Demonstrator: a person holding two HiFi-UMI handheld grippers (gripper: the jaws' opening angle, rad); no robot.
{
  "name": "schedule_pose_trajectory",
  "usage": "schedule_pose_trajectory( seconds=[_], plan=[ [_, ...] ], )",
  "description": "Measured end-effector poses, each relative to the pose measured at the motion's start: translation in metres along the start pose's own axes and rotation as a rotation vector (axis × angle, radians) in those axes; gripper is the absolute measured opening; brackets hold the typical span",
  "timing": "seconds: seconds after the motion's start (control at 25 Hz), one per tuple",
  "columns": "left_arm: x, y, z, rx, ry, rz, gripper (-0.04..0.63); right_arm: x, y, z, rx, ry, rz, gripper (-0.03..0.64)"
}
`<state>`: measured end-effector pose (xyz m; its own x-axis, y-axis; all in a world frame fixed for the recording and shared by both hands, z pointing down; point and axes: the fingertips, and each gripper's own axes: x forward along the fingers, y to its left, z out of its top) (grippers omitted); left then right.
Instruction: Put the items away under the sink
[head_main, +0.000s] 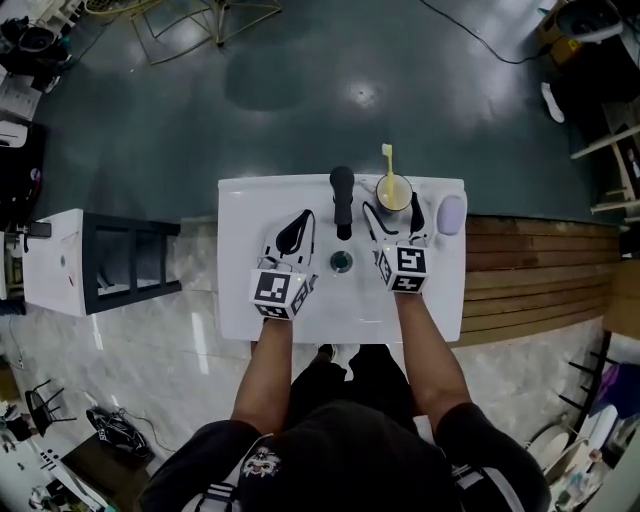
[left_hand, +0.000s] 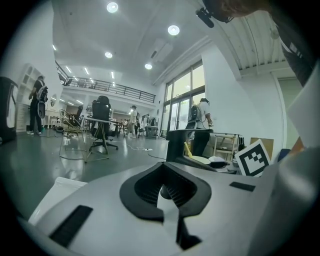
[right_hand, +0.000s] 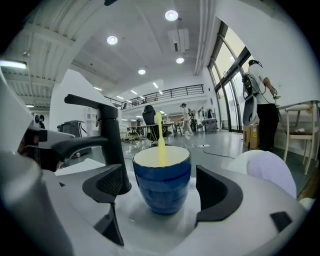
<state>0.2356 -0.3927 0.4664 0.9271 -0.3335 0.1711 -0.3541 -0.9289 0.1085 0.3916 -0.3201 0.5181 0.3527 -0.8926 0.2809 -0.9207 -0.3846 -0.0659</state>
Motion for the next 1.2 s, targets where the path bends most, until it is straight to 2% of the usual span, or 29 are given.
schedule_pose_trajectory(
  seconds=[0.48, 1.0, 1.2],
  plan=[
    [0.008, 0.009, -0.021, -0.014, 0.033, 0.015, 0.0, 0.031, 0.001, -0.001, -0.045, 0.004, 0.028, 0.445],
    [0.007, 0.018, -0.032, -0.035, 0.045, 0.033, 0.0, 0.037, -0.004, 0.0, -0.075, -0.005, 0.031, 0.423],
    [0.005, 0.016, -0.031, -0.028, 0.051, 0.021, 0.0, 0.034, -0.003, 0.001, -0.058, -0.009, 0.023, 0.423]
  ],
)
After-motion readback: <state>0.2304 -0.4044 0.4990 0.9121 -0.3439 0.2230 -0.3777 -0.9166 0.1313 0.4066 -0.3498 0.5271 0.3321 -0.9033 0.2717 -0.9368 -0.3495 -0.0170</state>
